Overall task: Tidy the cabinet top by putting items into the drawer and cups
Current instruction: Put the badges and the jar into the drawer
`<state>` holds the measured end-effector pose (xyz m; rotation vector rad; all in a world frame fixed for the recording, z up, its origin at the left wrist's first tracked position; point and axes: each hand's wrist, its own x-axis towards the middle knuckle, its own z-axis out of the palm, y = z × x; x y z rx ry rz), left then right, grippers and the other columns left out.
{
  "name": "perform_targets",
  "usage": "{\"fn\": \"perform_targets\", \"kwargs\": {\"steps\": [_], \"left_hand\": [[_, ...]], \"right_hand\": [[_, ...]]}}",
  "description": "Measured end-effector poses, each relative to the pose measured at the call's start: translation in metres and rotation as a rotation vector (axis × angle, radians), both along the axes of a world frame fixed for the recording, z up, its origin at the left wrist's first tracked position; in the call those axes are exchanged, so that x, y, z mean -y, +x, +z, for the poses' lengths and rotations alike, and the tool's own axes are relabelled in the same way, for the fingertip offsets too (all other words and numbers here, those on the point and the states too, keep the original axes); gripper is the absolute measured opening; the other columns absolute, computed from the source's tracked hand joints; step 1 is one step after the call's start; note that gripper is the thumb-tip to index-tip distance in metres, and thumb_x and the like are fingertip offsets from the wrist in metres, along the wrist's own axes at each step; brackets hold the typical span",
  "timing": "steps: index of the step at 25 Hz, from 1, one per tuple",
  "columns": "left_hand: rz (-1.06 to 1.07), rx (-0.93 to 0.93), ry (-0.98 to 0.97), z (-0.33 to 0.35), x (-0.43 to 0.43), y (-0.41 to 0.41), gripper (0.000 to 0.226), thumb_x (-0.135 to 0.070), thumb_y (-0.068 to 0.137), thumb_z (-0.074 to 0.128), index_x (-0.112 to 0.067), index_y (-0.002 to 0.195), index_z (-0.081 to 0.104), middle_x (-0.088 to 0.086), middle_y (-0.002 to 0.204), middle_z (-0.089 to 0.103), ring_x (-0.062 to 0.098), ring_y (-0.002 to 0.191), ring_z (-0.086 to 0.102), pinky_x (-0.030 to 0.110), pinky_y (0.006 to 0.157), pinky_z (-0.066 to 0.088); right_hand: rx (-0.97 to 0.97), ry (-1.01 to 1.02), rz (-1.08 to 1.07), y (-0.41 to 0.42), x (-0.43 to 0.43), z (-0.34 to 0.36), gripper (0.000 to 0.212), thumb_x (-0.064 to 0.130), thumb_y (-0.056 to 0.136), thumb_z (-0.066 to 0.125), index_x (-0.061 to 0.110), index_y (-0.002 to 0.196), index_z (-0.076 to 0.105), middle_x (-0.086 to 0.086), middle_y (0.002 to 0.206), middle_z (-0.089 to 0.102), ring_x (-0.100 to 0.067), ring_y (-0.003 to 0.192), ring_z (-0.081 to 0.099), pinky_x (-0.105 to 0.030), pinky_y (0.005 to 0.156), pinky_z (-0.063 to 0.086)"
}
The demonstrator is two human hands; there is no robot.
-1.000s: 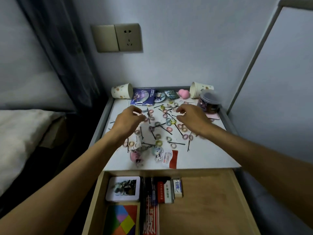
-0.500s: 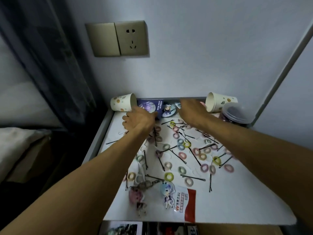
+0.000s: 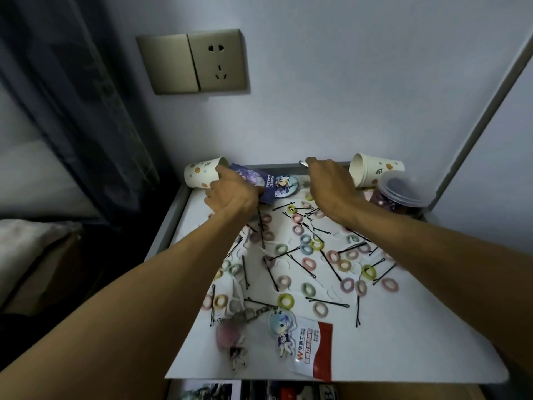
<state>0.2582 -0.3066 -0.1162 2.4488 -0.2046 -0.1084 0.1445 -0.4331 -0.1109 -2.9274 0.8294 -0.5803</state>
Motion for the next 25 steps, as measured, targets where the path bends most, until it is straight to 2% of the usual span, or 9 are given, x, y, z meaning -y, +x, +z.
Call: {"fn": "perform_targets", "kwargs": {"steps": [5,7,10,11,13,16,18,21,25], "left_hand": [[-0.047,-0.041,-0.316,0.009,-0.011,0.006,0.053,-0.011,0.082,0.075,-0.012,0.125,0.043,0.013,0.114,0.059,0.031,0.1,0.062,0.043,0.082,0.057],[-0.064,-0.053,-0.415,0.019,-0.018,0.002,0.062,-0.005,0.076,0.077,-0.014,0.126,0.042,0.011,0.11,0.059,0.033,0.096,0.064,0.047,0.077,0.059],[-0.169,-0.095,-0.556,0.048,-0.046,-0.019,0.081,0.003,0.073,0.079,-0.021,0.135,0.033,0.0,0.099,0.052,0.023,0.084,0.062,0.041,0.063,0.061],[-0.237,-0.134,-0.612,0.061,-0.06,-0.033,0.081,0.005,0.075,0.078,-0.022,0.137,0.034,-0.001,0.097,0.052,0.02,0.079,0.064,0.035,0.057,0.06],[-0.362,-0.224,-0.683,0.079,-0.097,-0.063,0.062,0.01,0.078,0.072,-0.017,0.13,0.05,0.006,0.103,0.062,0.019,0.075,0.069,0.029,0.055,0.059],[-0.412,-0.391,-0.618,0.085,-0.157,-0.106,0.023,0.008,0.084,0.066,-0.008,0.099,0.072,0.014,0.115,0.064,0.025,0.082,0.071,0.029,0.063,0.06],[-0.421,-0.47,-0.575,0.081,-0.193,-0.137,0.017,0.004,0.084,0.067,-0.009,0.091,0.075,0.013,0.112,0.066,0.021,0.079,0.071,0.022,0.061,0.057],[-0.414,-0.579,-0.555,0.072,-0.232,-0.182,0.016,0.006,0.084,0.066,-0.006,0.088,0.075,0.014,0.106,0.069,0.024,0.086,0.071,0.021,0.06,0.057],[-0.411,-0.694,-0.534,0.057,-0.25,-0.206,0.013,0.002,0.08,0.073,-0.002,0.093,0.076,0.015,0.101,0.073,0.029,0.094,0.07,0.026,0.069,0.058]], "right_hand": [[0.157,-0.051,0.039,-0.017,-0.021,0.005,0.046,-0.003,0.091,0.049,0.022,0.128,0.06,-0.008,0.093,0.072,-0.034,0.085,0.066,-0.036,0.067,0.045],[0.214,-0.024,0.046,-0.025,-0.029,0.005,0.042,0.001,0.092,0.053,0.028,0.123,0.062,-0.005,0.09,0.073,-0.033,0.085,0.066,-0.039,0.072,0.048],[0.39,0.277,0.122,-0.046,-0.048,0.017,0.034,0.006,0.094,0.057,0.026,0.119,0.067,-0.002,0.099,0.074,-0.025,0.093,0.065,-0.037,0.083,0.051],[0.457,0.418,0.149,-0.056,-0.058,0.023,0.033,0.004,0.093,0.058,0.021,0.119,0.069,-0.002,0.108,0.073,-0.02,0.099,0.065,-0.03,0.087,0.051],[0.508,0.617,0.178,-0.086,-0.086,0.037,0.033,-0.002,0.09,0.061,0.016,0.116,0.071,0.002,0.118,0.068,-0.007,0.107,0.061,-0.018,0.091,0.05],[0.524,0.87,0.268,-0.136,-0.135,0.052,0.038,-0.008,0.086,0.063,0.019,0.112,0.072,0.012,0.122,0.066,-0.002,0.115,0.058,-0.021,0.091,0.053],[0.526,1.071,0.35,-0.169,-0.168,0.059,0.037,-0.008,0.089,0.058,0.016,0.112,0.072,0.013,0.121,0.066,0.001,0.116,0.057,-0.023,0.088,0.054],[0.528,1.293,0.378,-0.2,-0.204,0.055,0.031,-0.003,0.094,0.052,0.013,0.111,0.072,0.01,0.119,0.068,0.004,0.111,0.059,-0.02,0.081,0.055],[0.495,1.325,0.407,-0.209,-0.23,0.033,0.04,-0.006,0.092,0.056,0.018,0.124,0.063,0.004,0.125,0.065,-0.011,0.114,0.063,-0.023,0.086,0.055]]}}
